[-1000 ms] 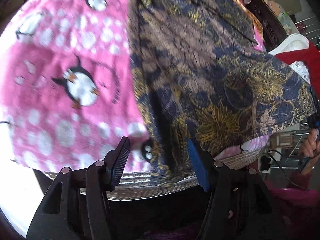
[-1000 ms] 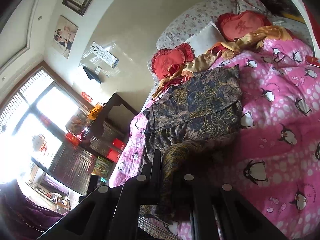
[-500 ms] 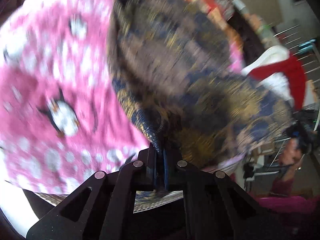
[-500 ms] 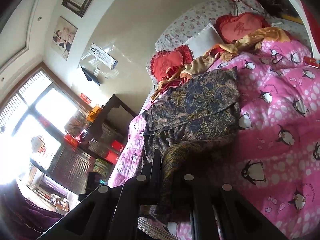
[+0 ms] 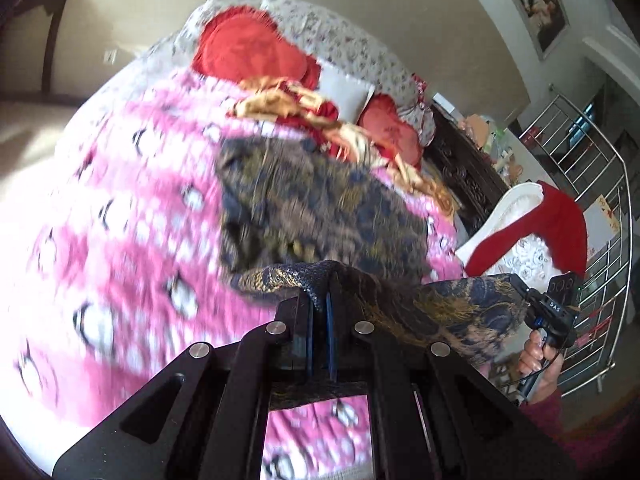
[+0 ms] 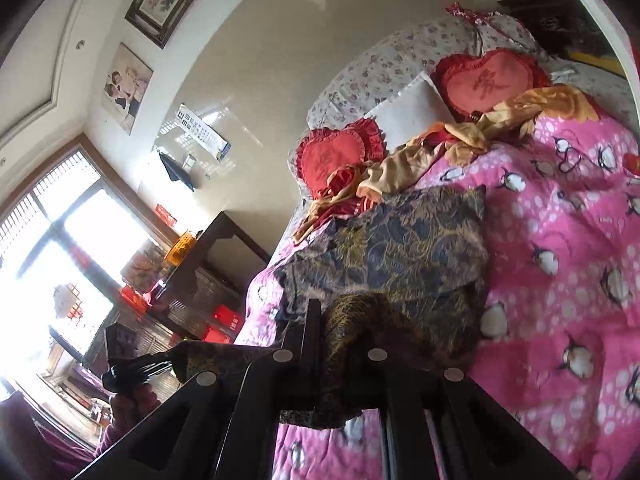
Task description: Fold small clothes
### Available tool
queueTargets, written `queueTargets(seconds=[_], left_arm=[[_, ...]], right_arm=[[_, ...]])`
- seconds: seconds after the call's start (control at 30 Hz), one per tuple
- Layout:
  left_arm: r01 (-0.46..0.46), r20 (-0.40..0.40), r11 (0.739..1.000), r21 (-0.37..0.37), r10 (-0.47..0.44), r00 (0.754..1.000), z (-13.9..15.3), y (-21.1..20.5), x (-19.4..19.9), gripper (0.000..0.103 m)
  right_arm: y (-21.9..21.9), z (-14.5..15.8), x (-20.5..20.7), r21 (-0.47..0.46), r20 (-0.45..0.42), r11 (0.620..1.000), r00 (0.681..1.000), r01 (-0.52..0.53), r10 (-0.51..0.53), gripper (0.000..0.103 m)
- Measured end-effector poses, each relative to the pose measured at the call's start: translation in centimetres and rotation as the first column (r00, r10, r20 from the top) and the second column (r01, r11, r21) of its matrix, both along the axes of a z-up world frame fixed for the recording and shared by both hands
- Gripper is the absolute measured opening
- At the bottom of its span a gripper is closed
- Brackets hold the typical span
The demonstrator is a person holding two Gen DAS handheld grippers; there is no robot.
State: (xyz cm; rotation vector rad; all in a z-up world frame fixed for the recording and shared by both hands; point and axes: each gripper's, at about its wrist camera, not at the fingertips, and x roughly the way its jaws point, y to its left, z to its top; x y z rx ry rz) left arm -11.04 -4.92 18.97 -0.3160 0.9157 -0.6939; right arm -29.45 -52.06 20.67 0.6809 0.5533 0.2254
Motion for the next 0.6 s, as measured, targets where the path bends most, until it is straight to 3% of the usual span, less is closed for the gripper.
queueTargets(seconds=[0.1, 0.3, 0.6], left_arm=[[-0.006, 0.029, 1.000, 0.014, 0.006, 1.000, 0.4, -1.6, 2.8, 0.003], [-0.036, 0.002, 0.998, 0.044, 0.036, 0.999, -0.7, -4.6, 9.6, 0.003], [-0.092, -0.096, 0.988, 0.122, 0.104, 0.990, -6.0, -8.0, 19.7, 0.003]], right_arm=[[-1.2, 0.0, 2.8, -0.016, -0.011, 1.000, 1.000, 0.027, -0.028, 0.006], [-3.7, -1.4, 8.6, -0.017, -0.077, 0.997, 0.995, 0.070, -0.071, 0.006], [-7.4, -5.8, 18.9, -0.033, -0.220, 0.994, 0.970, 0.099, -0.104, 0.006]])
